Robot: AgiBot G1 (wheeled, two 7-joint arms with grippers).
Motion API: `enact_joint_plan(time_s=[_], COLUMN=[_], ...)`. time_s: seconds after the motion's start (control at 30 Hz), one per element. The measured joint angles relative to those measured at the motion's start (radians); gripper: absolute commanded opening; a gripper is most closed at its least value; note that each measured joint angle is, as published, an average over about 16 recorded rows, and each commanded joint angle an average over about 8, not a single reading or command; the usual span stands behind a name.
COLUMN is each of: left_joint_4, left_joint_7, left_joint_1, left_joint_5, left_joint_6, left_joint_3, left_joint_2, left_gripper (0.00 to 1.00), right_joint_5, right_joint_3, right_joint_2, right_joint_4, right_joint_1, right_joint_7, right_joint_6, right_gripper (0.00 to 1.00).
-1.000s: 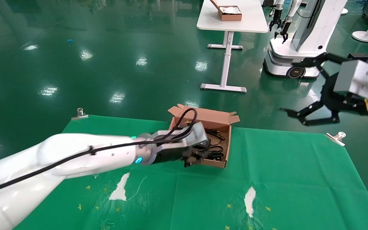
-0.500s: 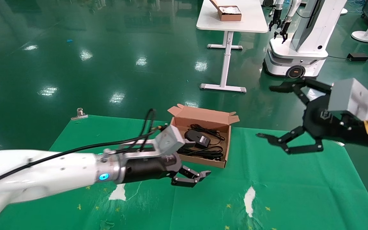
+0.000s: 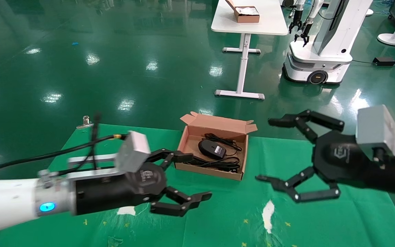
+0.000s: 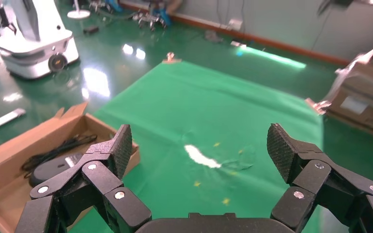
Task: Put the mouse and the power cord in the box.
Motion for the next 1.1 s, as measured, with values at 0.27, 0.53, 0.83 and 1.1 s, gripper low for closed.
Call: enact_joint_plan(time_s=[0.27,0.53,0.83,1.1], left_joint_4=[-0.081,-0.158,-0.206,-0.209], left_joint_7=[-0.010,-0.020,-0.026,-0.026], left_joint_1=[0.085,0.165,0.215,0.220], left_joint_5=[-0.085,-0.166,-0.218,-0.223], left_joint_6=[0.141,0.275,0.363,0.371], left_joint_3=[-0.151,-0.295,-0.390,-0.399], left_joint_2=[-0.101,-0.198,-0.258,-0.263], left_gripper=[1.00,1.00,1.00,1.00], right_joint_5=[0.075,0.148,0.204,0.213], right_joint_3=[0.030,0.058,0.081,0.085], right_joint_2=[0.006,0.011,0.015,0.016], right_joint_4=[0.068,0.134,0.184,0.191], right_joint_1=[-0.082,-0.161,-0.222,-0.231], right_joint_7=[0.086,0.170,0.229,0.237], right_joint_6=[-0.032,-0.064,-0.088,-0.091], right_gripper=[1.00,1.00,1.00,1.00])
